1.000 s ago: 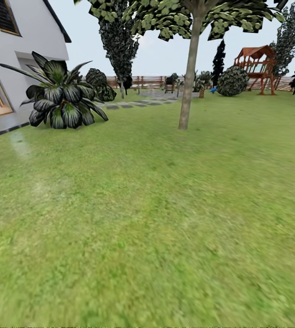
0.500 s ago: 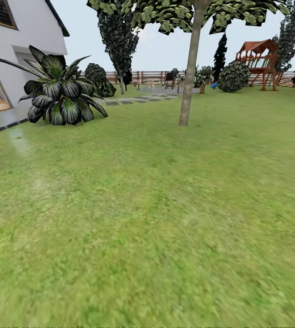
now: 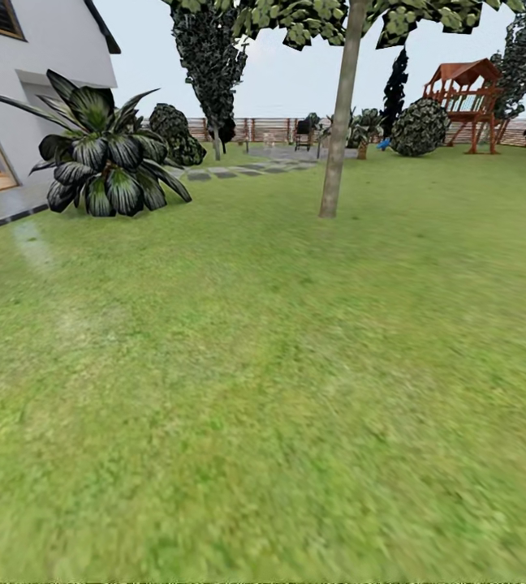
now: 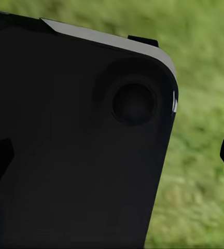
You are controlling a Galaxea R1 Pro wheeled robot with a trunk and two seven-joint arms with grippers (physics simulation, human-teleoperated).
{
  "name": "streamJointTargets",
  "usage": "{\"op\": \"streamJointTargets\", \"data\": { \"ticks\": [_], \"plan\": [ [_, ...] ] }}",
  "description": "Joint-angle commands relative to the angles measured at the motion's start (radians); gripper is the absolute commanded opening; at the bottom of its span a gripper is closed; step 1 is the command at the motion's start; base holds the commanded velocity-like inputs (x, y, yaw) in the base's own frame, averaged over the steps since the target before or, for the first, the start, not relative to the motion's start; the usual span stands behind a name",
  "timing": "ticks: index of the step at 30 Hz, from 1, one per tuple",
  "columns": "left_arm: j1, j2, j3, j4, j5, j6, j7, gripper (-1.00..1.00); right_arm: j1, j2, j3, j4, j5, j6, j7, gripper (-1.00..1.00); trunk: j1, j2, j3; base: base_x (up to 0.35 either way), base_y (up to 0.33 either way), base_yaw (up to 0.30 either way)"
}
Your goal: Take the three Easter eggs out of the wicker basket on the lawn in the garden, then place them on the lawn next to a single tree (choose any tree) so that all three eggs are next to the same tree and none are left in the basket.
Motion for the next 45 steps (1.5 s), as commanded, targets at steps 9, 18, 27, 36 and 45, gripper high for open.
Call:
{"op": "streamJointTargets", "data": {
  "ticks": [9, 18, 27, 36, 45],
  "plan": [
    [0.000, 0.000, 0.000, 0.000, 0.001, -0.001, 0.000, 1.00, -0.001, 0.001, 0.002, 0.001, 0.004, -0.003, 0.000, 1.00, 0.000, 0.000, -0.015, 0.000, 0.000, 0.000],
    [0.000, 0.001, 0.000, 0.000, 0.001, -0.001, 0.000, 1.00, -0.001, 0.001, 0.002, 0.001, 0.005, -0.003, 0.000, 1.00, 0.000, 0.000, -0.029, 0.000, 0.000, 0.000],
    [0.000, 0.004, 0.000, -0.001, 0.001, -0.005, -0.003, 1.00, -0.001, 0.002, 0.004, 0.005, 0.009, -0.003, 0.000, 1.00, 0.000, 0.000, -0.035, 0.000, 0.000, 0.000],
    [0.000, 0.003, 0.000, -0.003, 0.001, -0.007, -0.006, 1.00, -0.001, 0.003, 0.004, 0.000, 0.010, -0.002, -0.004, 1.00, 0.000, 0.000, -0.035, 0.000, 0.000, 0.000],
    [0.000, 0.003, 0.005, -0.005, 0.002, -0.007, 0.006, 1.00, -0.004, -0.001, 0.004, 0.005, 0.015, -0.007, -0.006, 1.00, 0.000, 0.000, -0.033, 0.000, 0.000, 0.000]
  ]
}}
